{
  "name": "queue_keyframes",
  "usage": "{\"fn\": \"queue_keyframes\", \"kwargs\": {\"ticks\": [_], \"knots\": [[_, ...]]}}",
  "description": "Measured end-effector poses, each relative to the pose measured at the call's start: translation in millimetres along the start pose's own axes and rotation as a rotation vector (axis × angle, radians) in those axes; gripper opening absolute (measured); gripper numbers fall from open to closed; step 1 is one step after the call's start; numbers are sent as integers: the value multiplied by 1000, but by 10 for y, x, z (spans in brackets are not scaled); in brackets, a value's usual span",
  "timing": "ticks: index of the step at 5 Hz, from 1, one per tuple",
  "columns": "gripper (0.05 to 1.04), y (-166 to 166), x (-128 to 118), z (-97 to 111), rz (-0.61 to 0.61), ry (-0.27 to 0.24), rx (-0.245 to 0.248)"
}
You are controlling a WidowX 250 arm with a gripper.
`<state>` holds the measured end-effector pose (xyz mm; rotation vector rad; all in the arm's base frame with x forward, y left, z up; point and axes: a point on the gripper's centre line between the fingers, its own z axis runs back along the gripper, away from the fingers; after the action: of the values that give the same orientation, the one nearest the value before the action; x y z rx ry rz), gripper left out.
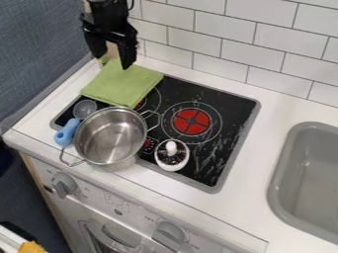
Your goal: Move the green cloth to upper right of the burner
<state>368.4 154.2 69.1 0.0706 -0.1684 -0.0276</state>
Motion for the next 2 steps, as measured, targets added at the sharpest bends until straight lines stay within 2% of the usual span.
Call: {"fn": "queue_keyframes", "kwargs": {"ticks": [1, 2], "knots": [[1001, 84, 39, -106, 50, 22, 4], [1001, 117, -6, -259, 70, 76, 10]]}}
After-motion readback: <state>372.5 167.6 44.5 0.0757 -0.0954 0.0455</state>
